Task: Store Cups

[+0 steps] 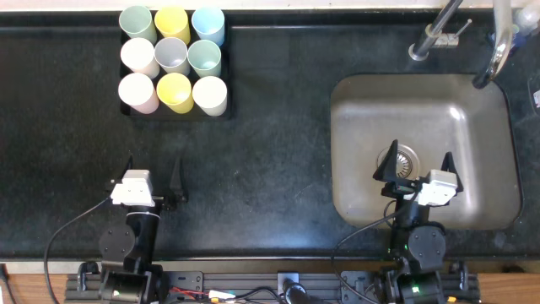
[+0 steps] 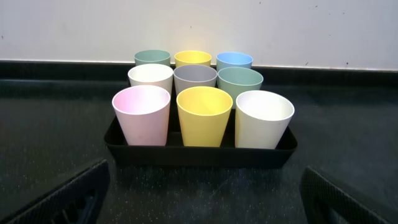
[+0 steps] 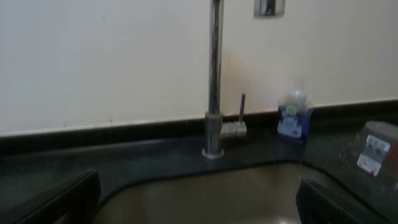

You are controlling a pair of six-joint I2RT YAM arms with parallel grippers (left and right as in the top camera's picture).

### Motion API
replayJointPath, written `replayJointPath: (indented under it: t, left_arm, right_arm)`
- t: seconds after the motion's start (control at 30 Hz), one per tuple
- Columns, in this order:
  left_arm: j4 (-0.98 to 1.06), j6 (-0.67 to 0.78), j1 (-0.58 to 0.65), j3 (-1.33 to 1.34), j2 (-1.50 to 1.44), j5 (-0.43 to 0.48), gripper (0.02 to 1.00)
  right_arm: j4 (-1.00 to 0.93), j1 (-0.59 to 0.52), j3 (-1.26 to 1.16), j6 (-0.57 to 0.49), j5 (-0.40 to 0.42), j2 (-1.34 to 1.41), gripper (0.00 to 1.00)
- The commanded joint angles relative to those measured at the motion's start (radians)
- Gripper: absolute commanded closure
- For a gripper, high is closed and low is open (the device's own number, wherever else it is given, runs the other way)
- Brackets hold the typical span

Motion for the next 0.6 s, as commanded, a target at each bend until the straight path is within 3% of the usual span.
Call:
replayJointPath:
  t: [0.03, 0.6]
  left_arm:
    - [-0.001, 0.016, 0.004, -0.002, -0.01, 0.006, 0.02]
    - [-0.002, 0.016, 0.004, -0.002, -0.01, 0.006, 0.02]
  right_arm:
    - [-0.076, -0.003, -0.032, -0.002, 0.011, -0.08, 0.003]
    - [-0.124, -0.003, -0.032, -0.003, 0.011, -0.127, 0.005]
